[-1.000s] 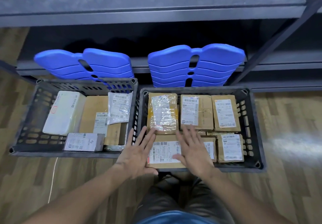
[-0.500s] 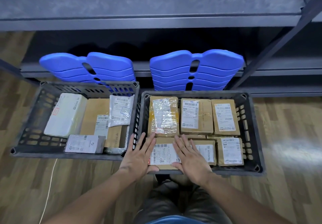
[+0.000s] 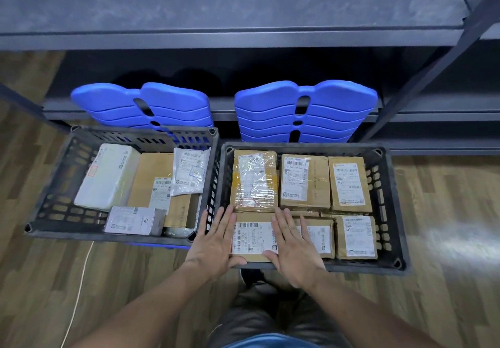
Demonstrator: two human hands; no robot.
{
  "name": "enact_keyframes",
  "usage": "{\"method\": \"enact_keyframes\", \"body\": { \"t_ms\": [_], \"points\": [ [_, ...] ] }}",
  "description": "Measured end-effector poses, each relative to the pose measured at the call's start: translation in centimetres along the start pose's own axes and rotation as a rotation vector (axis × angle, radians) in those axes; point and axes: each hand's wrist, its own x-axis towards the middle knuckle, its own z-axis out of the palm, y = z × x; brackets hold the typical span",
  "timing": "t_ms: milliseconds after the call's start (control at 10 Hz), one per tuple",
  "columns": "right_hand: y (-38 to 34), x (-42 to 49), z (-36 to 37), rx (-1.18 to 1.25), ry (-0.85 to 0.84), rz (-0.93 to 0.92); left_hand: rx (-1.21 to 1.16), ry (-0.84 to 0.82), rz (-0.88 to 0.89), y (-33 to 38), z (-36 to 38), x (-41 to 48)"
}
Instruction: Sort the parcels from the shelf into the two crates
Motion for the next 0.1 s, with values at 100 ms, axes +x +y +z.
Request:
{"method": "enact_keyframes", "body": {
  "t_ms": [100],
  "points": [
    [-0.14,0.1,-0.08,0.038,0.027,-0.003,-0.08,0.079,-0.033,0.55,-0.34,-0.28]
  ]
}}
